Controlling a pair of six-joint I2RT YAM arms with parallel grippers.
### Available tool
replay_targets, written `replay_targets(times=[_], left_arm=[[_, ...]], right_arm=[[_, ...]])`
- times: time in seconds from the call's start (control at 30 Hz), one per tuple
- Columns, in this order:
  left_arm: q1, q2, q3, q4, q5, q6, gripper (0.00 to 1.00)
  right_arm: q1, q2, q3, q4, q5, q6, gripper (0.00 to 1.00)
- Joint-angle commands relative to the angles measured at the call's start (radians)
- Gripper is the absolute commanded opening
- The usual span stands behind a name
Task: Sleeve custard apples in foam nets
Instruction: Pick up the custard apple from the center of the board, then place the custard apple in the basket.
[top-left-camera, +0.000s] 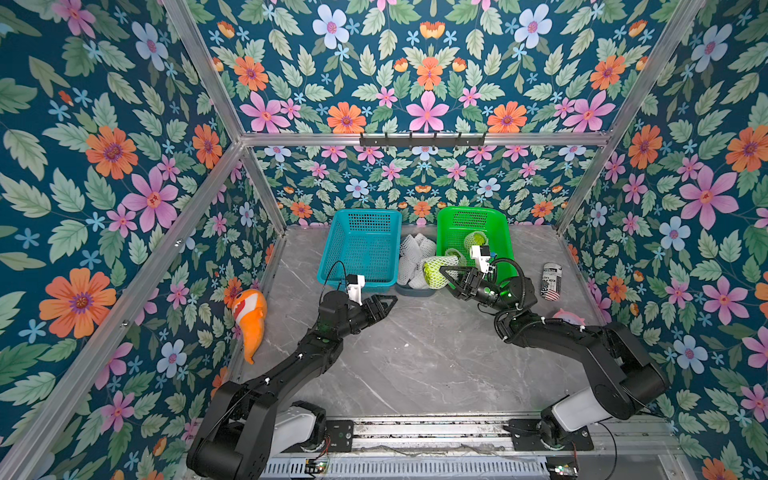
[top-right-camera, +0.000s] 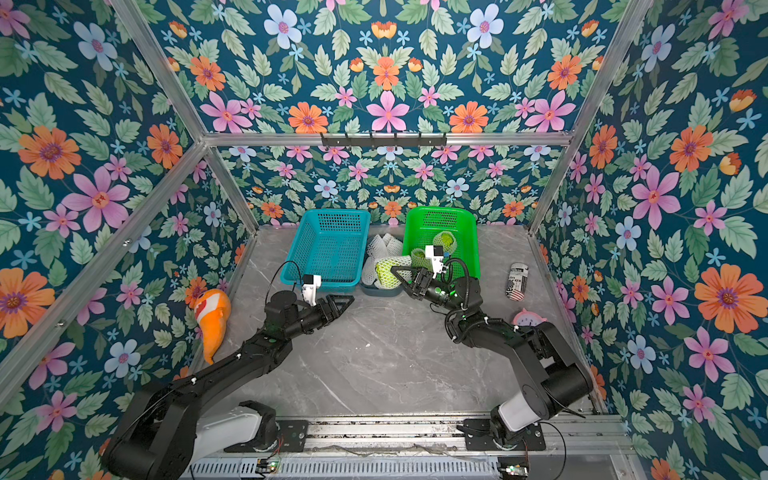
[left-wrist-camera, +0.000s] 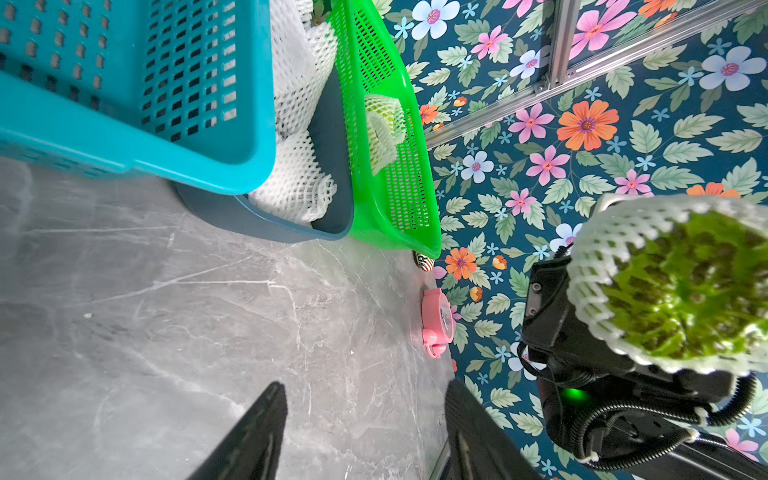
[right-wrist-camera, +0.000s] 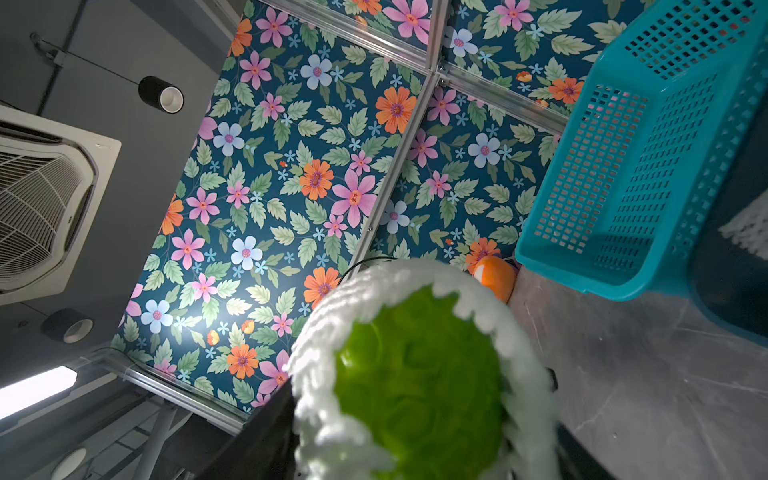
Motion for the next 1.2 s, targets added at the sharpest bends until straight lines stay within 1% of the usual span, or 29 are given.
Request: replay_targets(times=[0.0, 0.03, 0.1, 0.17, 0.23, 0.27, 0.37, 0.5, 0.63, 0.73, 0.83, 1.07, 1.17], left_arm=[[0.001, -0.006, 0.012, -0.008, 0.001, 0.021, 0.63], [0.002, -0.006, 0.016, -0.012, 0.001, 0.023, 0.63], [0.001, -0.006, 0.021, -0.013, 0.002, 0.026, 0.63], [0.001, -0.001, 0.025, -0.011, 0.005, 0.028, 0.64], [0.001, 0.008, 0.026, -0.001, 0.009, 0.025, 0.63], [0.002, 0.016, 0.027, 0.008, 0.013, 0.022, 0.63], [0.002, 0.03, 0.027, 0.027, 0.021, 0.013, 0.63], [0.0, 0.033, 0.026, 0.039, 0.024, 0.005, 0.63], [0.0, 0.027, 0.024, 0.041, 0.025, 0.003, 0.63], [-0.001, 0.02, 0.024, 0.039, 0.021, 0.003, 0.63], [-0.004, 0.016, 0.027, 0.038, 0.025, 0.003, 0.63], [-0.006, -0.004, 0.019, 0.031, 0.026, 0.012, 0.63], [-0.006, -0.006, 0.011, 0.035, 0.024, 0.014, 0.63]], right_arm=[[-0.003, -0.064, 0.014, -0.134, 0.017, -0.11, 0.71], [-0.003, -0.097, 0.021, -0.221, 0.036, -0.176, 0.71], [-0.004, -0.175, 0.051, -0.452, 0.094, -0.319, 0.72], [-0.003, -0.241, 0.086, -0.617, 0.155, -0.446, 0.72], [0.0, -0.301, 0.135, -0.785, 0.233, -0.587, 0.72], [0.006, -0.327, 0.163, -0.879, 0.293, -0.661, 0.72], [0.007, -0.386, 0.207, -1.009, 0.407, -0.81, 0.72], [0.011, -0.419, 0.251, -1.102, 0.534, -0.952, 0.73], [0.002, -0.406, 0.292, -1.154, 0.567, -0.957, 0.73], [-0.027, -0.35, 0.323, -1.179, 0.548, -0.903, 0.73], [-0.057, -0.284, 0.355, -1.192, 0.545, -0.867, 0.73], [-0.165, -0.082, 0.492, -1.348, 0.559, -0.8, 0.73], [-0.192, -0.001, 0.543, -1.403, 0.605, -0.795, 0.73]])
